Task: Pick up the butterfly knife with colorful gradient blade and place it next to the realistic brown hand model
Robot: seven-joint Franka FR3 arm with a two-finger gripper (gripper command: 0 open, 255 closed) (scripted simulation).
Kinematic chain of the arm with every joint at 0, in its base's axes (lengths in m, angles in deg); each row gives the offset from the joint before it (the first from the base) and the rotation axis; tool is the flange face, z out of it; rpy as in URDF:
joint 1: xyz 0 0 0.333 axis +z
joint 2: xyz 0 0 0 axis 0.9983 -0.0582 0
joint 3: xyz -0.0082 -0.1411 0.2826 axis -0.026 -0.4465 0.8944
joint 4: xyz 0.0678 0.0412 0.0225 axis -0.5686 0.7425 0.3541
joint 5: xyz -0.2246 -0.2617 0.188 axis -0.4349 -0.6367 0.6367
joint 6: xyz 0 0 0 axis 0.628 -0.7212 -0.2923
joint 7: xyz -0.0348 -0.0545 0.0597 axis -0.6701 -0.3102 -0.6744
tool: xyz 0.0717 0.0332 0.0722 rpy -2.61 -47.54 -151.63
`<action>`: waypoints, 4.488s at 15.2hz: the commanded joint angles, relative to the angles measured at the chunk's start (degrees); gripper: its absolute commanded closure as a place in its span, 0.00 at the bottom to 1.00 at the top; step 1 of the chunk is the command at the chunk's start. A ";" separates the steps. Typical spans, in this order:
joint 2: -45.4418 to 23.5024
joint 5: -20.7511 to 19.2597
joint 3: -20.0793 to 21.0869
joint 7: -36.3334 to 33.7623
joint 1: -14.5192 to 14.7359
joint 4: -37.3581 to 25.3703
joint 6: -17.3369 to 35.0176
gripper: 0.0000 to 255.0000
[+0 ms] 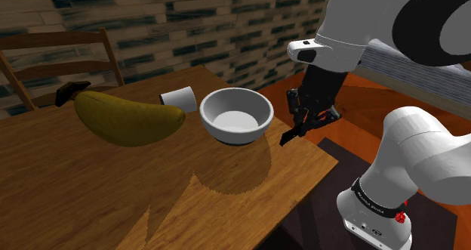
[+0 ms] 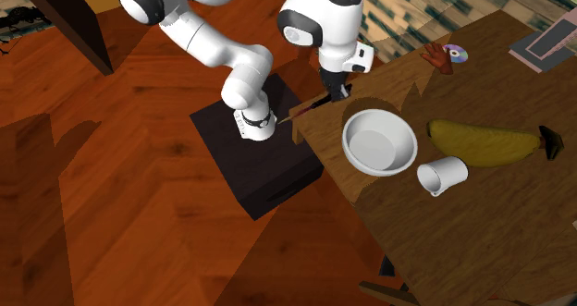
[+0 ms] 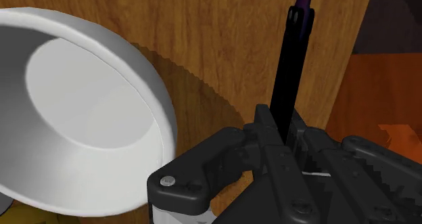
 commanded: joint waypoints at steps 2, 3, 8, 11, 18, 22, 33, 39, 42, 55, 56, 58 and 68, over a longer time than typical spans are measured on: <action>-0.02 -0.05 0.00 -0.24 0.02 -2.38 -2.37 1.00; -0.04 -0.05 0.01 -0.27 0.02 -2.72 -2.69 1.00; -12.18 2.32 3.16 -3.09 1.92 -9.24 3.29 1.00; -19.25 3.16 4.82 -4.71 2.65 -13.94 5.88 1.00; -35.12 3.43 8.19 -8.69 3.61 -27.01 9.21 1.00; -43.99 2.55 9.82 -11.20 4.02 -35.83 9.51 1.00; -69.79 -2.60 12.42 -18.39 6.89 -67.49 3.97 1.00; -74.46 -3.50 12.44 -19.15 7.72 -71.08 5.05 1.00; -74.58 -3.48 12.42 -19.02 7.68 -68.95 7.30 1.00; -76.35 -3.59 12.29 -18.56 7.66 -61.79 16.18 1.00; -76.36 -3.60 12.29 -18.56 7.67 -61.81 16.18 1.00; -76.36 -3.60 12.29 -18.56 7.67 -61.81 16.18 1.00; -76.36 -3.60 12.29 -18.56 7.67 -61.81 16.18 0.00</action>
